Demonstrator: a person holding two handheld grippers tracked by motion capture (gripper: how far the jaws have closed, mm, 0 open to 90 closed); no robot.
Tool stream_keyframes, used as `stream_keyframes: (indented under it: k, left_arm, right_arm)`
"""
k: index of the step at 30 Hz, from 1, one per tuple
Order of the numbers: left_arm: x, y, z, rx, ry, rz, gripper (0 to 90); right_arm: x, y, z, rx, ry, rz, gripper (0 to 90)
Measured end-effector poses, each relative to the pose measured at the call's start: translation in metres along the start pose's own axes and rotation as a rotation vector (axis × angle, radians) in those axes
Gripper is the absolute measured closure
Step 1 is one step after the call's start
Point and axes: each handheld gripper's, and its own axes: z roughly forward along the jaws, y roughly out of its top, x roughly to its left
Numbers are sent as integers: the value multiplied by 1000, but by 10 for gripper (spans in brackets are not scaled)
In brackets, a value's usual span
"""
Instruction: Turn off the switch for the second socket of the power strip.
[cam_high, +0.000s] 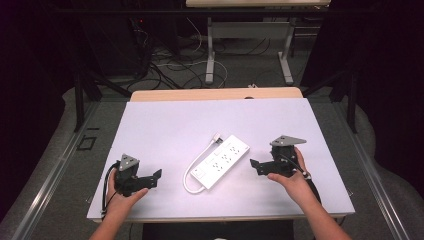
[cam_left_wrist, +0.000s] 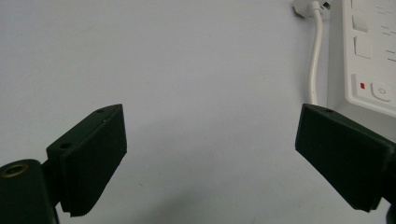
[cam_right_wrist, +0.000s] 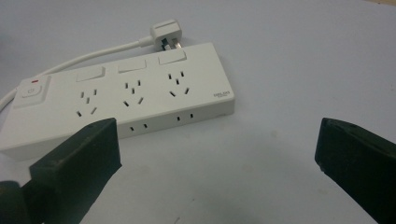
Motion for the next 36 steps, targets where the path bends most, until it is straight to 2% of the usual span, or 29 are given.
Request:
stream_keyframes:
  k: [9, 16, 18, 27, 36]
  left_arm:
    - [0, 0, 0, 0, 0, -4, 87]
    - [1, 0, 0, 2, 1, -9, 88]
    - [0, 0, 0, 3, 0, -9, 88]
    - [1, 0, 0, 6, 2, -2, 89]
    - [1, 0, 0, 7, 1, 3, 89]
  right_arm:
    - [-10, -17, -5, 2, -30, 21, 0]
    - [-19, -27, -8, -13, -64, 14, 2]
    - [-21, -29, -9, -14, -61, 34, 4]
    - [-34, -41, -9, -25, -97, 59, 7]
    - [-43, -52, -10, -27, -121, 108, 14]
